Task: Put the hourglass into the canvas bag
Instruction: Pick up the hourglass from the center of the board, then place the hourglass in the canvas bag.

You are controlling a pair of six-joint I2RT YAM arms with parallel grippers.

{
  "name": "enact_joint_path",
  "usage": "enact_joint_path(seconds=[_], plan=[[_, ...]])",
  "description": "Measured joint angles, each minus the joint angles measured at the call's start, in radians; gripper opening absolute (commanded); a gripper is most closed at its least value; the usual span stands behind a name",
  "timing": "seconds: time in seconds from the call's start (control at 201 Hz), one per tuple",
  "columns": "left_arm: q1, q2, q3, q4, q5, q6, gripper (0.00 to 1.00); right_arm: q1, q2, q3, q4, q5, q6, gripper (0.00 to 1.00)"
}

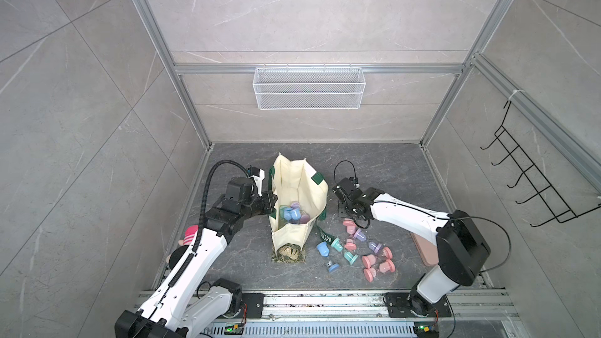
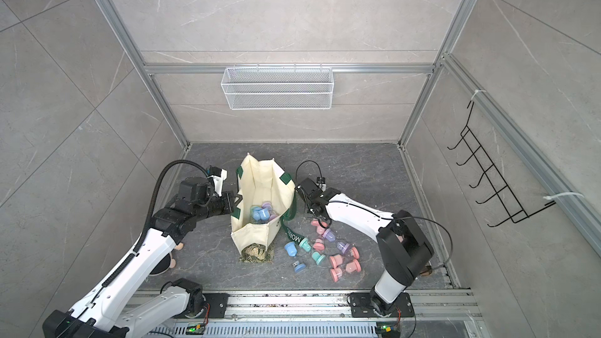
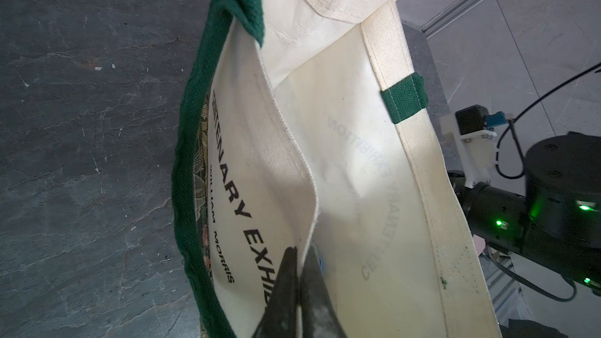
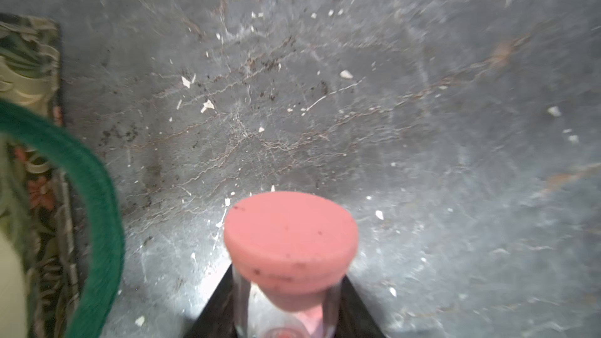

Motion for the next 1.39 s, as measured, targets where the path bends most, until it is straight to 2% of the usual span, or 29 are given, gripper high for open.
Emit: enact_joint_path(seconds=[0.204, 0.443, 0.577, 0.677, 0.926, 1.135, 1.393], plan=[[0.0, 0.0, 0.0, 0.0, 0.0, 0.0, 0.0, 0.005, -0.15, 0.032, -0.046, 0.013, -0.039, 0.07], [0.0, 0.0, 0.0, 0.0, 0.0, 0.0, 0.0, 0.129, -0.151, 0.317, -0.089, 0.032, -0.109, 0.07], [0.0, 0.0, 0.0, 0.0, 0.0, 0.0, 0.0, 0.195, -0.062, 0.52, -0.084, 0.019, -0.128, 0.06], [0.0, 0.0, 0.0, 0.0, 0.0, 0.0, 0.0, 0.211, 0.03, 0.605, -0.082, 0.001, -0.13, 0.06], [0.0, 0.0, 0.0, 0.0, 0.0, 0.0, 0.0, 0.216, 0.259, 0.637, -0.094, -0.08, -0.107, 0.06], [0.0, 0.0, 0.0, 0.0, 0.0, 0.0, 0.0, 0.216, 0.379, 0.661, -0.143, -0.129, -0.068, 0.07], [0.0, 0.0, 0.0, 0.0, 0.0, 0.0, 0.0, 0.216, 0.454, 0.692, -0.183, -0.156, -0.039, 0.24]])
